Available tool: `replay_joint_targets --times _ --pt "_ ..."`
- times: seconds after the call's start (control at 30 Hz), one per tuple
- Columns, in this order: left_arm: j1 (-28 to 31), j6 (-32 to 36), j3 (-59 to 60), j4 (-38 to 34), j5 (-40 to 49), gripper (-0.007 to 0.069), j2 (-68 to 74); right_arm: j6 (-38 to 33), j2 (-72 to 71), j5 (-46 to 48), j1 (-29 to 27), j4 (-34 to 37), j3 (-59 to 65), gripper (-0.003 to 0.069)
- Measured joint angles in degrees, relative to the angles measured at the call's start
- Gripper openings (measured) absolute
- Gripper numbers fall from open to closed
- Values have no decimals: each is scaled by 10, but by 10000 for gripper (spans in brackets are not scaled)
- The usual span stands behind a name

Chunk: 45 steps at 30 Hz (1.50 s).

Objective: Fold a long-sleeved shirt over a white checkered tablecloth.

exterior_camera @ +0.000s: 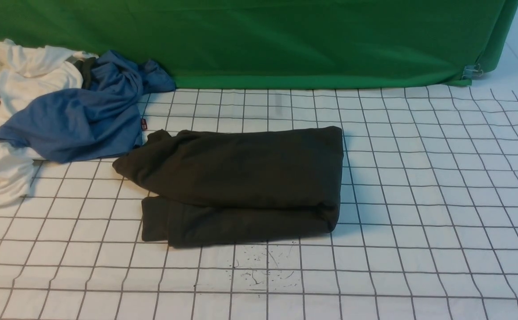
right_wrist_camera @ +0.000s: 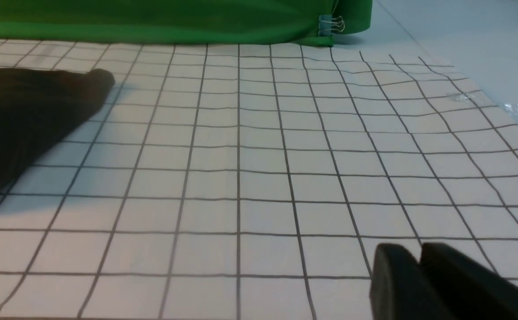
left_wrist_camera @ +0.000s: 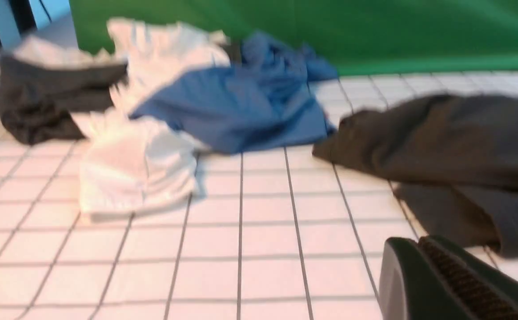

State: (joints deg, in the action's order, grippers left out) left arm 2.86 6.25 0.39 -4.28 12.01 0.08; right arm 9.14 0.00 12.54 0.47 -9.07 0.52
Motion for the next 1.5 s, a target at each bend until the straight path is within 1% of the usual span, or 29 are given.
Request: replay_joint_targets --times 1.5 --pt "0 -1 0 12 0 -29 0 0 0 0 0 0 0 214"
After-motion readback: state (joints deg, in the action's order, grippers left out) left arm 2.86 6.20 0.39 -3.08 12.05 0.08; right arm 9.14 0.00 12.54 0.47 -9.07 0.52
